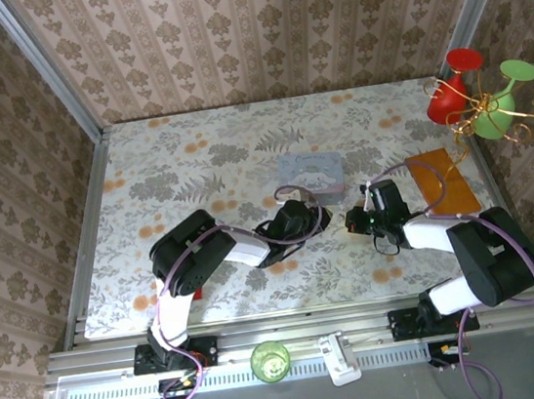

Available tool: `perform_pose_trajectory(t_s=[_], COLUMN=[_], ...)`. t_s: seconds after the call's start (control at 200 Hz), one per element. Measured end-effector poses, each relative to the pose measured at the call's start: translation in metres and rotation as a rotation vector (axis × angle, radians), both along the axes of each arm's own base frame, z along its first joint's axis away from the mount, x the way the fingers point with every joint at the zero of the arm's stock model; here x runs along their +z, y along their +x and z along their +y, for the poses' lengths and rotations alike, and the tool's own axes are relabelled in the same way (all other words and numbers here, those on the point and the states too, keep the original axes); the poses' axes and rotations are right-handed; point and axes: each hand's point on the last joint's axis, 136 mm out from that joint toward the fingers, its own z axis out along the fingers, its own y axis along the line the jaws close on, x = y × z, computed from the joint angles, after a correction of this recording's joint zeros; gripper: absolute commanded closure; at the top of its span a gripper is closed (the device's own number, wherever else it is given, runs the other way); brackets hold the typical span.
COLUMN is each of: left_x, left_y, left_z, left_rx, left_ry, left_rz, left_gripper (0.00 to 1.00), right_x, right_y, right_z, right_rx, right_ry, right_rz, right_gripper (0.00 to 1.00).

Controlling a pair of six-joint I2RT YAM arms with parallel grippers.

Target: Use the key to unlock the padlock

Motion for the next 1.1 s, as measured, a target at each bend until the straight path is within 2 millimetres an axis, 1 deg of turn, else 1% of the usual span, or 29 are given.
perform_pose_trajectory(t_s=[0.06,0.165,0.3,0.38,0.505,0.56,0.635,0.725,0.795,0.875,0.975,1.1], left_x=[0.002,0.005,0.002,0.002,0.002,0.001,0.002,0.002,0.002,0.002,0.002,0.001], left_y=[-0.002,-0.002,-0.002,-0.002,-0.001,-0.001,0.0,0.0,0.0,0.0,0.0,0.001], left_z=[-0.001,-0.005,-0.007,-0.006,-0.004,-0.004,-0.005,-0.004,-0.004,-0.004,-0.004,-0.004], left_rx=[-0.007,-0.01,0.006,0.021,0.045,0.051,0.059,0.061,0.063,0.063,0.063,0.063], left_ry=[0.006,0.026,0.079,0.082,0.064,0.06,0.056,0.056,0.057,0.057,0.057,0.057], left_rz=[0.008,0.022,0.036,0.039,0.045,0.046,0.046,0.044,0.043,0.043,0.043,0.043], left_gripper=[0.64,0.62,0.62,0.62,0.62,0.63,0.63,0.63,0.63,0.64,0.64,0.64], right_x=[0.0,0.005,0.029,0.046,0.088,0.105,0.126,0.137,0.136,0.122,0.097,0.068], right_y=[0.0,0.001,0.009,0.022,0.055,0.073,0.108,0.149,0.176,0.199,0.217,0.228], right_z=[0.0,-0.001,-0.012,-0.019,-0.029,-0.029,-0.026,-0.02,-0.015,-0.011,-0.008,-0.006], right_rx=[-0.001,-0.003,-0.042,-0.062,-0.092,-0.09,-0.081,-0.062,-0.047,-0.029,-0.005,0.021], right_ry=[0.003,0.004,-0.018,-0.063,-0.111,-0.124,-0.148,-0.175,-0.194,-0.214,-0.24,-0.257], right_rz=[0.0,-0.014,-0.079,-0.106,-0.207,-0.237,-0.285,-0.304,-0.306,-0.276,-0.215,-0.138], right_gripper=[1.0,1.0,1.0,1.0,1.0,1.0,1.0,1.0,1.0,1.0,1.0,1.0])
